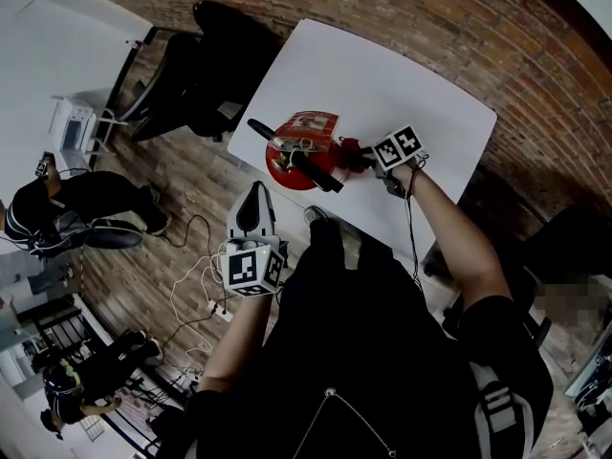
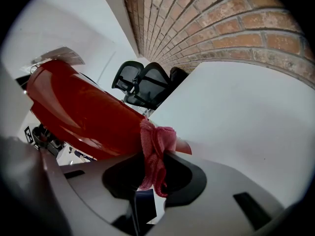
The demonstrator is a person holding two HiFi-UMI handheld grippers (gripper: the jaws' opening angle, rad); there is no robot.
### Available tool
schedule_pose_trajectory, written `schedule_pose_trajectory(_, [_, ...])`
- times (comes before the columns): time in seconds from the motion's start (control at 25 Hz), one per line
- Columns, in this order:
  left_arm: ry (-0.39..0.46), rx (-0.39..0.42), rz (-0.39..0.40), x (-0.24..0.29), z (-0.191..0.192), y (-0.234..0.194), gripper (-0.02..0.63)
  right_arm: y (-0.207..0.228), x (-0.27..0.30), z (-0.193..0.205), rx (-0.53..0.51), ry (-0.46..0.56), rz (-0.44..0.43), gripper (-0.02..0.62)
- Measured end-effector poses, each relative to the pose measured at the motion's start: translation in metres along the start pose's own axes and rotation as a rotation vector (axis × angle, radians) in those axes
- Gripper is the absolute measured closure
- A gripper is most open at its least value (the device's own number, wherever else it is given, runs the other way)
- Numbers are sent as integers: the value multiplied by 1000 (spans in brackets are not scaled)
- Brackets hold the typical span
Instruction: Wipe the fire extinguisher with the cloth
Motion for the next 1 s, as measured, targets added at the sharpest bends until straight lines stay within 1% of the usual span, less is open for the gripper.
schedule_pose_trajectory(0.36, [9, 9, 6, -3, -3, 5, 576, -9, -12, -5, -21, 21, 5, 488])
schedule_pose_trajectory(1.0, [28, 13, 6, -11, -10, 13, 575, -35, -47, -22, -14, 81, -50, 488])
Point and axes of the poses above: the fingertips, and each gripper's own axes: x forward along the fingers, y to its right, z out of its underside, the point moved 1 cm from there along -x, backward along the fingers, and after that the axes turned 13 degrees about z, right-handed, at the moved point
